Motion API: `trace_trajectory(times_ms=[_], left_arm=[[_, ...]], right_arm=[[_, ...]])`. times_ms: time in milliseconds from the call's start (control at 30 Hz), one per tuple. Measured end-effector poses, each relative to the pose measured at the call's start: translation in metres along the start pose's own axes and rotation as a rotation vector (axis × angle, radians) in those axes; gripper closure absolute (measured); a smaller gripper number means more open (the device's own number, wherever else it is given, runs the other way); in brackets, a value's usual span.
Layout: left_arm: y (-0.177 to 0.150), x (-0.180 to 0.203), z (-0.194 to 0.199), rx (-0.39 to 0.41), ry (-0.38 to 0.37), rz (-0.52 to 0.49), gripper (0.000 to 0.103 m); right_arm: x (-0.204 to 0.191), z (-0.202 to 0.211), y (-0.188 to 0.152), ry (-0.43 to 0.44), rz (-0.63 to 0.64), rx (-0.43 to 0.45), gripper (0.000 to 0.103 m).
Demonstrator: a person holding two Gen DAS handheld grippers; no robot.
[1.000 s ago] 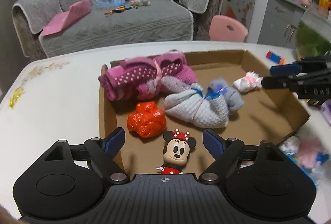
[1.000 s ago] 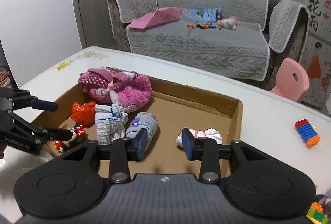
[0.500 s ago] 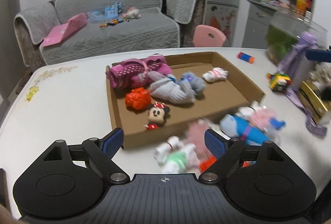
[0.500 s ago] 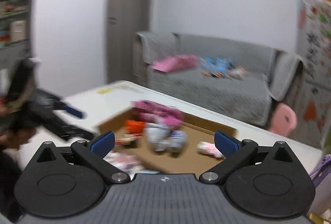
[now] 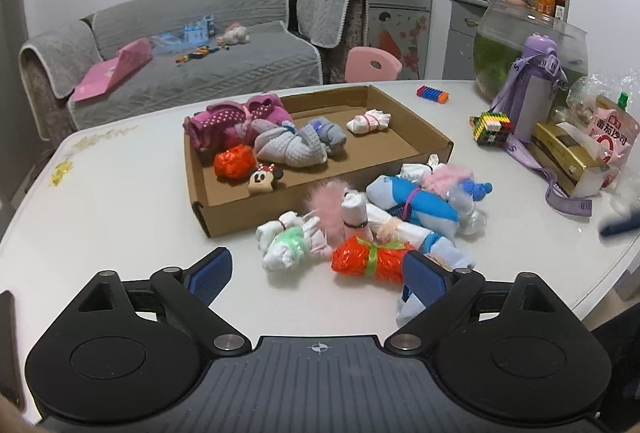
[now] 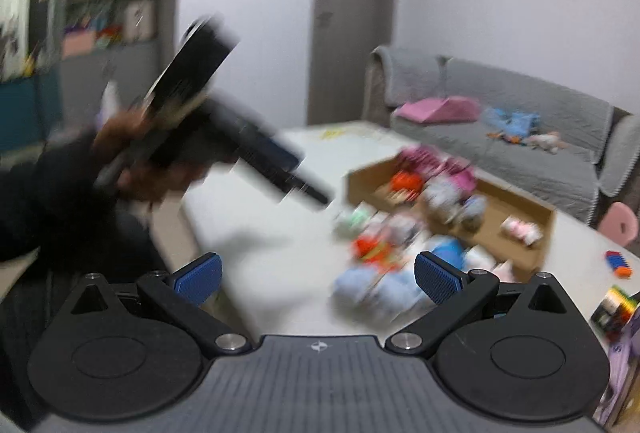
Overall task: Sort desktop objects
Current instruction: 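Withdraw right gripper from the box and lower it toward the floor, then close right gripper on clear bubble-wrap bundle with red string on floor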
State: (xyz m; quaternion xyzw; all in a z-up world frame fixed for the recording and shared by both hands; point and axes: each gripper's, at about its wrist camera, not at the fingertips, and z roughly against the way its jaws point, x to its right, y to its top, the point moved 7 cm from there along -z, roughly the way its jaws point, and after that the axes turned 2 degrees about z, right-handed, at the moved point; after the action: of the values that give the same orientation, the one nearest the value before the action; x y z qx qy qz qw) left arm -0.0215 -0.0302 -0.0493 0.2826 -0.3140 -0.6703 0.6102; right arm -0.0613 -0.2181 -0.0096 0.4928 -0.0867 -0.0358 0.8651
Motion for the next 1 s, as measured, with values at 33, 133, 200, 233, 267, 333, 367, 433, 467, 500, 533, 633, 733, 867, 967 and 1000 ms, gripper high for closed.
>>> trace_trajectory(times_ms=[33,133,200,233,267,333,367,433,467,500,533,633,733,867,967,1000], left_arm=[[0.0,0.0,-0.002,-0.004,0.0,0.006,0.007],[-0.003,0.001,-0.01,-0.02,-0.016,0.013,0.007],[-0.008,0.004,-0.013,-0.033,-0.034,0.006,0.007],[-0.01,0.007,-0.014,-0.032,-0.054,-0.006,0.007],[-0.011,0.01,-0.013,-0.025,-0.064,-0.016,0.007],[-0.013,0.012,-0.016,-0.016,-0.066,-0.026,0.007],[-0.013,0.011,-0.02,-0.021,-0.064,-0.025,0.007],[-0.013,0.006,-0.028,-0.032,-0.052,-0.023,0.007],[-0.013,0.003,-0.031,-0.028,-0.043,-0.024,0.007],[-0.013,-0.002,-0.034,-0.027,-0.031,-0.02,0.007],[-0.014,-0.006,-0.038,-0.032,-0.024,-0.012,0.007],[-0.019,-0.019,-0.044,-0.039,-0.01,0.018,0.007],[-0.027,-0.025,-0.045,-0.048,0.013,0.018,0.007],[-0.027,-0.02,-0.036,-0.011,0.036,-0.036,0.007],[-0.024,-0.019,-0.029,0.011,0.009,-0.035,0.006],[-0.023,-0.021,-0.028,0.011,0.002,-0.028,0.006]], right_arm=[[-0.008,-0.002,-0.006,-0.006,0.022,-0.014,0.0],[-0.031,-0.016,-0.031,0.086,0.006,-0.1,0.001],[-0.053,-0.031,-0.052,0.182,-0.004,-0.189,0.001],[-0.063,-0.039,-0.062,0.204,0.011,-0.224,0.001],[-0.074,-0.051,-0.075,0.225,0.036,-0.269,0.001],[-0.093,-0.081,-0.103,0.292,0.042,-0.347,0.002],[-0.1,-0.097,-0.117,0.328,0.043,-0.387,0.003],[-0.113,-0.134,-0.147,0.352,0.106,-0.463,0.01],[-0.115,-0.152,-0.162,0.338,0.148,-0.476,0.01],[-0.115,-0.173,-0.18,0.324,0.184,-0.5,0.011],[-0.111,-0.196,-0.202,0.31,0.186,-0.538,0.013],[-0.099,-0.253,-0.268,0.275,0.19,-0.637,0.035],[-0.099,-0.281,-0.317,0.305,0.213,-0.709,0.051],[-0.106,-0.304,-0.358,0.33,0.236,-0.744,0.045],[-0.1,-0.327,-0.371,0.314,0.212,-0.744,0.044],[-0.099,-0.336,-0.374,0.307,0.226,-0.739,0.044]])
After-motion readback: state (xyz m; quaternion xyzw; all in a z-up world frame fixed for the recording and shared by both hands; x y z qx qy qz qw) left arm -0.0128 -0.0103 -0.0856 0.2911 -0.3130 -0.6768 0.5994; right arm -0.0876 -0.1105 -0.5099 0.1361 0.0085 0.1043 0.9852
